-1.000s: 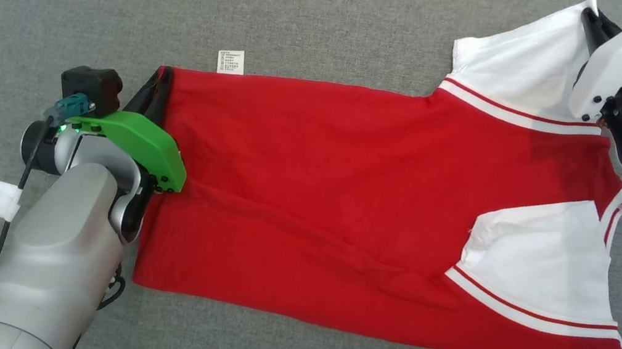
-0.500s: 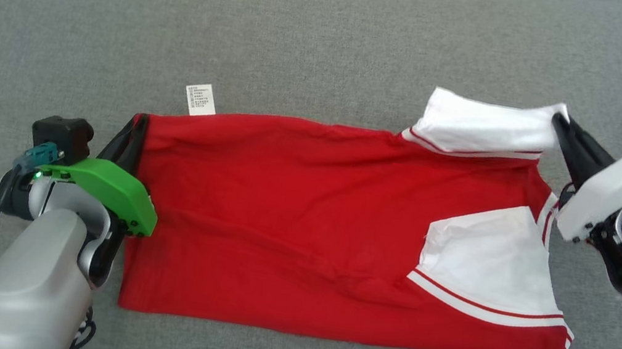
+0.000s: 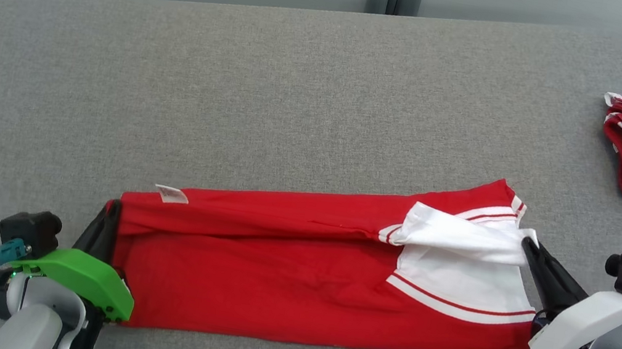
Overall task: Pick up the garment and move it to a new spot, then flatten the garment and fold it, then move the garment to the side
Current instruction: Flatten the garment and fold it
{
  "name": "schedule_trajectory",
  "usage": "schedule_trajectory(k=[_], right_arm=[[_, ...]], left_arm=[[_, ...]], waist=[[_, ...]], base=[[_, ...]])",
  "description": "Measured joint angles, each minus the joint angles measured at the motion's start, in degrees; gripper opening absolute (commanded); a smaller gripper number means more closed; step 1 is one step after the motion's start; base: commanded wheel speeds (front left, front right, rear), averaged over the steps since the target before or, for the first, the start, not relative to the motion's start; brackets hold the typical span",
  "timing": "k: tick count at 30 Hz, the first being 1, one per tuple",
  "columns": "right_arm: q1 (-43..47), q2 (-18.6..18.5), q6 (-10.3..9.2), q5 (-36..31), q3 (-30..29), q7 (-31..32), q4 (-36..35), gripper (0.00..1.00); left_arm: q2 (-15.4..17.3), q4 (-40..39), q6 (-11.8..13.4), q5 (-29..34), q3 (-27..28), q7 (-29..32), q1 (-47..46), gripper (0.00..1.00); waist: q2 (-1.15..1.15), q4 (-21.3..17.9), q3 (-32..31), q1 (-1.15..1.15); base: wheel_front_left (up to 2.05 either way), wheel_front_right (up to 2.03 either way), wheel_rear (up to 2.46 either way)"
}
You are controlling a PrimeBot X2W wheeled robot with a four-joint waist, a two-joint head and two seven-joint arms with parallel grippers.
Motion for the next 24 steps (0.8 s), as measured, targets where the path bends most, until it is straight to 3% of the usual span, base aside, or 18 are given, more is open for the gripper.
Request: schedule_trajectory(k=[6, 13, 14, 15, 16, 17, 18, 24], right_arm=[[3.99, 3.21, 0.00, -3.97, -3.21, 0.85, -0.71, 0.00], [5.87, 5.56, 0.00, -7.66, -5.00, 1.41, -0.31, 0.00], [6.00, 5.82, 0.00, -8.26, -4.99, 1.31, -0.02, 0.00], [6.06, 6.04, 0.00, -8.60, -4.95, 0.97, 0.30, 0.06], [6.10, 6.16, 0.00, -9.15, -4.94, 0.64, 0.68, 0.26], [6.25, 6.17, 0.00, -10.03, -4.93, 0.32, 1.05, 0.47], [6.47, 6.30, 0.00, -10.65, -5.00, -0.19, 1.37, 0.98], [10.40, 7.60, 0.00, -12.30, -6.95, -3.16, 2.35, 1.00]], left_arm=[[0.01, -3.59, 2.40, -1.40, 0.15, 1.56, 4.99, 0.00], [0.23, -5.02, 3.42, -1.93, 0.11, 2.89, 6.94, 0.00], [0.24, -5.00, 3.47, -1.98, 0.08, 2.90, 7.06, 0.12], [0.25, -4.99, 3.58, -2.00, 0.09, 2.90, 7.06, 0.48], [0.26, -4.97, 3.66, -2.00, 0.10, 2.89, 7.06, 1.00], [0.24, -4.97, 3.79, -2.04, 0.15, 2.81, 7.08, 1.00], [0.19, -5.04, 3.92, -2.29, 0.35, 2.49, 7.19, 1.00], [0.21, -8.68, 5.21, -4.14, 3.08, -0.02, 12.16, 1.00]], waist=[[0.00, -0.18, -0.64, 0.00], [0.00, -0.30, -0.94, 0.00], [0.00, -0.32, -0.97, 0.00], [0.00, -0.35, -1.01, 0.00], [0.00, -0.38, -1.07, 0.00], [0.00, -0.41, -1.15, 0.00], [0.00, -0.42, -1.26, 0.00], [0.00, -0.74, -2.59, 0.00]], base=[[0.00, 0.00, 0.00], [0.00, 0.00, 0.00], [0.00, 0.00, 0.00], [0.00, 0.00, 0.00], [0.00, 0.00, 0.00], [0.00, 0.00, 0.00], [0.00, 0.00, 0.00], [0.00, 0.00, 0.00]])
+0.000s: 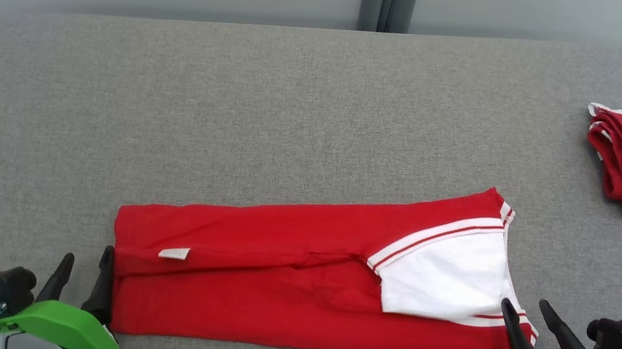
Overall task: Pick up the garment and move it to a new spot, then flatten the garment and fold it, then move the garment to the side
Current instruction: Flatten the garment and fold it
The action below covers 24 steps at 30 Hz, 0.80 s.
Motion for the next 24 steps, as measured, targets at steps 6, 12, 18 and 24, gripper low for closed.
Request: schedule_trajectory(k=[6, 12, 18, 24], right_arm=[[4.89, 0.48, 0.00, -0.58, -4.21, -0.38, -1.85, 1.00], [7.65, 1.70, 0.00, -2.36, -8.17, 1.52, -5.25, 1.00], [8.06, 2.85, 0.00, -3.72, -9.81, 4.08, -7.81, 1.00], [6.93, 3.31, 0.00, -5.47, -10.93, 7.76, -8.20, 1.00]], left_arm=[[-0.29, -6.54, 2.76, -0.13, 2.97, -1.68, 4.65, 1.00], [-0.78, -12.69, 4.81, 3.80, 3.05, -2.20, 5.60, 1.00], [-2.27, -16.31, 5.75, 6.25, 1.53, -2.22, 5.73, 1.00], [-2.57, -17.12, 6.32, 7.37, 0.35, -2.21, 5.73, 1.00]], waist=[[0.00, -0.08, -1.74, 0.00], [0.00, -0.28, -3.72, 0.00], [0.00, -0.66, -5.58, 0.00], [0.00, -0.32, -6.47, 0.00]], base=[[0.00, 0.00, 0.00], [0.00, 0.00, 0.00], [0.00, 0.00, 0.00], [0.00, 0.00, 0.00]])
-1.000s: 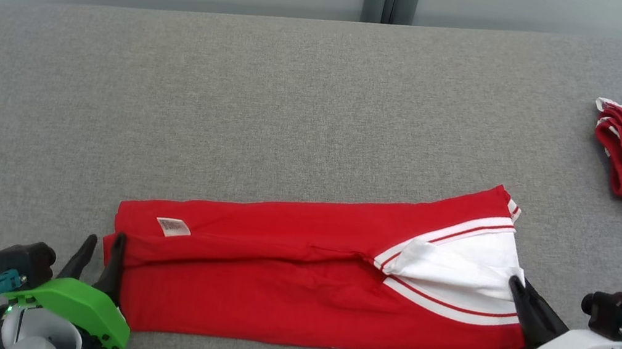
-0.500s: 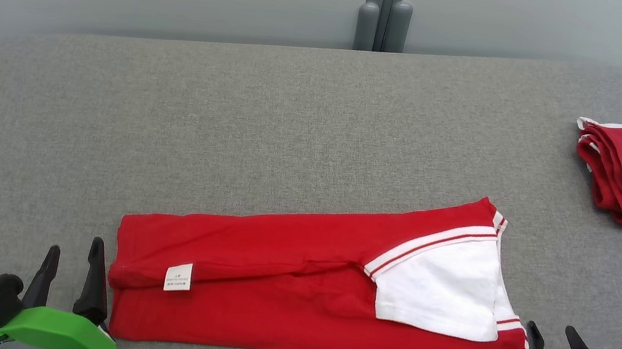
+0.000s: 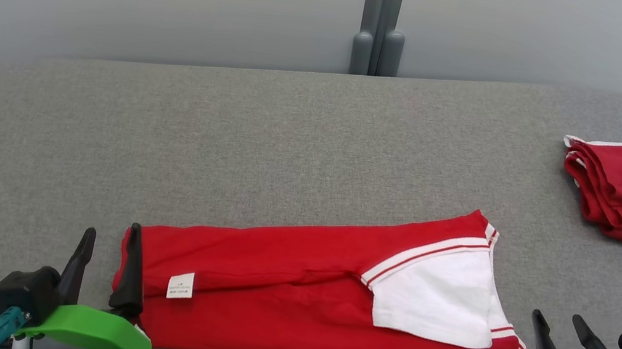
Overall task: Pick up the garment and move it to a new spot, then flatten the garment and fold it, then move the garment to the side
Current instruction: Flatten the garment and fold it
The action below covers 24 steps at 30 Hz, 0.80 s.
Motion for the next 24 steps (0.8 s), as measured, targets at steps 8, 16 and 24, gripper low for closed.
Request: schedule_trajectory(k=[8, 16, 24], right_arm=[[-6.58, 0.02, 0.00, -1.56, 0.00, 5.58, 5.98, 1.00], [-14.91, 0.13, 0.00, -1.03, 2.29, 9.04, 18.41, 1.00], [-21.79, 0.30, 0.00, -1.70, 2.41, 11.00, 31.86, 1.00]], left_arm=[[0.01, -0.70, 0.62, 0.84, -0.44, 0.01, -0.01, 1.00], [-0.02, -0.79, 0.69, 0.85, -0.20, 0.00, -0.08, 1.00], [-0.55, -0.90, 0.59, 1.02, -0.13, -0.01, -0.60, 1.00]], waist=[[0.00, 2.63, -0.01, 0.00], [0.00, 6.18, 0.43, 0.00], [0.00, 9.21, 1.64, 0.00]], base=[[0.00, 0.00, 0.00], [0.00, 0.00, 0.00], [0.00, 0.00, 0.00]])
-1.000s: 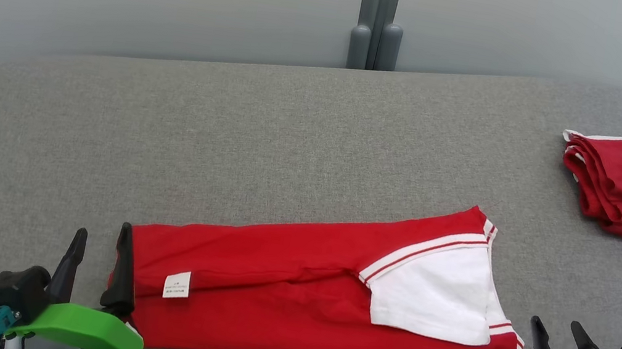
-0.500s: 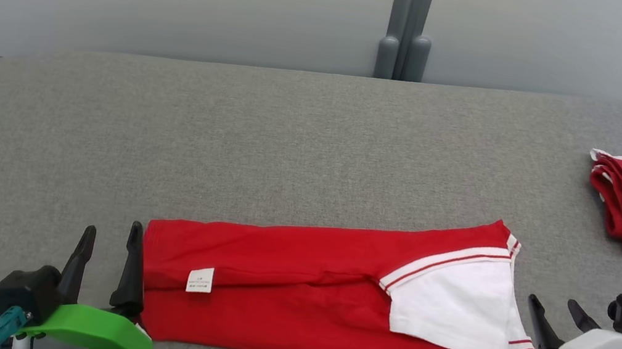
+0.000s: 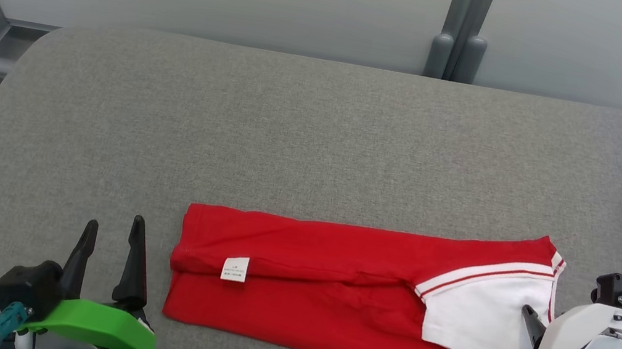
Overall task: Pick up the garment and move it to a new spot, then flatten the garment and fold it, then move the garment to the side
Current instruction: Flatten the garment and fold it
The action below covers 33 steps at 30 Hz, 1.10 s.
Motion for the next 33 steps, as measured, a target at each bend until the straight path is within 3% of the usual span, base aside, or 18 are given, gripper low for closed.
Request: schedule_trajectory(k=[7, 14, 15, 18, 19, 28, 33], right_arm=[[-3.13, 0.91, -0.01, 2.44, 2.27, 0.65, 4.42, 1.00], [-3.92, 0.86, -0.13, 3.80, 6.91, 1.62, 4.50, 1.00], [-4.08, 0.70, -0.15, 3.57, 8.10, 1.69, 4.35, 0.49], [-4.58, 0.09, -0.15, 1.54, 10.89, 1.51, 4.49, 0.07], [-4.78, 0.07, -0.09, 0.62, 11.46, 1.25, 4.69, 0.00], [-5.78, 0.82, 0.09, 0.37, 10.59, -2.05, 6.25, 0.00], [-6.05, -1.22, 0.07, 2.40, 9.32, -2.94, 4.36, 0.00]], left_arm=[[-0.32, 0.14, -0.15, 0.12, 0.47, 0.00, -0.15, 1.00], [-0.51, 0.14, -0.23, 0.22, 0.87, -0.08, -0.18, 1.00], [-0.51, 0.13, -0.24, 0.22, 0.97, -0.18, -0.18, 1.00], [-0.59, 0.18, -0.41, 0.26, 1.02, -0.18, -0.21, 1.00], [-0.64, 0.21, -0.42, 0.31, 1.04, -0.18, -0.24, 1.00], [-0.76, 0.58, -0.49, 0.38, 1.51, -0.19, -0.28, 1.00], [-1.02, 0.57, -0.59, 0.53, 1.57, -0.25, -0.21, 1.00]], waist=[[0.00, 1.34, 0.96, 0.00], [0.00, 1.19, 1.11, 0.00], [0.00, 1.08, 1.15, 0.00], [0.00, 0.77, 1.25, 0.00], [0.00, 0.68, 1.26, 0.00], [0.00, -0.38, 1.17, 0.00], [0.00, -1.73, 0.97, 0.00]], base=[[0.00, 0.00, 0.00], [0.00, 0.00, 0.00], [0.00, 0.00, 0.00], [0.00, 0.00, 0.00], [0.00, 0.00, 0.00], [0.00, 0.00, 0.00], [0.00, 0.00, 0.00]])
